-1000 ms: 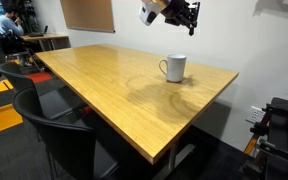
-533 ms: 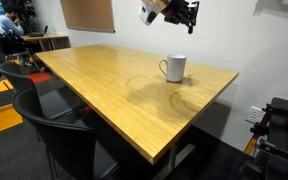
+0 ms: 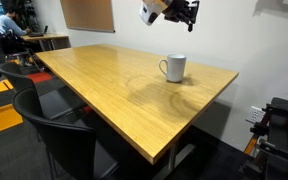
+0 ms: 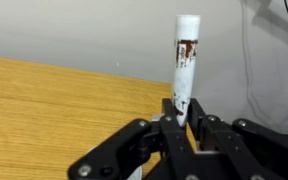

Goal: Put the marker into the mug.

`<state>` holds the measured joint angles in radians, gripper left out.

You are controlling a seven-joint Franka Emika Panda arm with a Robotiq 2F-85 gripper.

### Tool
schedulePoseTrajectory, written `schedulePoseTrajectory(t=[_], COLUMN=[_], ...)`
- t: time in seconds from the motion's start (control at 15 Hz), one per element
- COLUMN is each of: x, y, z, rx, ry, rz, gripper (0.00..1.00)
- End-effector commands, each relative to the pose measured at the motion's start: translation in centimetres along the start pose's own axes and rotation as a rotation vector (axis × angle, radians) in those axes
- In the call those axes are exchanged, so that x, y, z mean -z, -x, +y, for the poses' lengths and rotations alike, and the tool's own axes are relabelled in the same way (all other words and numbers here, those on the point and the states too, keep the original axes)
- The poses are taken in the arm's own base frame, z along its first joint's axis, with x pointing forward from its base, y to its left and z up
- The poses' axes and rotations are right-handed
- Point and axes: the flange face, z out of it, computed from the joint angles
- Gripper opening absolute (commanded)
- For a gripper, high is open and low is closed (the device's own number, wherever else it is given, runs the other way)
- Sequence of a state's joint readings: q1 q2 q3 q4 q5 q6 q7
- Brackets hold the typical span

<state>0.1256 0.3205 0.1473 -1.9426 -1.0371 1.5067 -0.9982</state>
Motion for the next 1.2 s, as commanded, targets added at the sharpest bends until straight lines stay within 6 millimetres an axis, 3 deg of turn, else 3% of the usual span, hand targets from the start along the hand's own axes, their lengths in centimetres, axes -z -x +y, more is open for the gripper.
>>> schedulePoseTrajectory(t=[0.0, 0.6, 1.13], x=[-0.8, -1.7, -0.2], y=[-0.3, -2.3, -2.8], z=[-0.6, 0.9, 3.1], rx=[-0.060, -0.120, -0.112], ry=[0.014, 0.009, 0.093], rz=[-0.013, -0.039, -0.106], gripper=[0.05, 0.05, 0.05])
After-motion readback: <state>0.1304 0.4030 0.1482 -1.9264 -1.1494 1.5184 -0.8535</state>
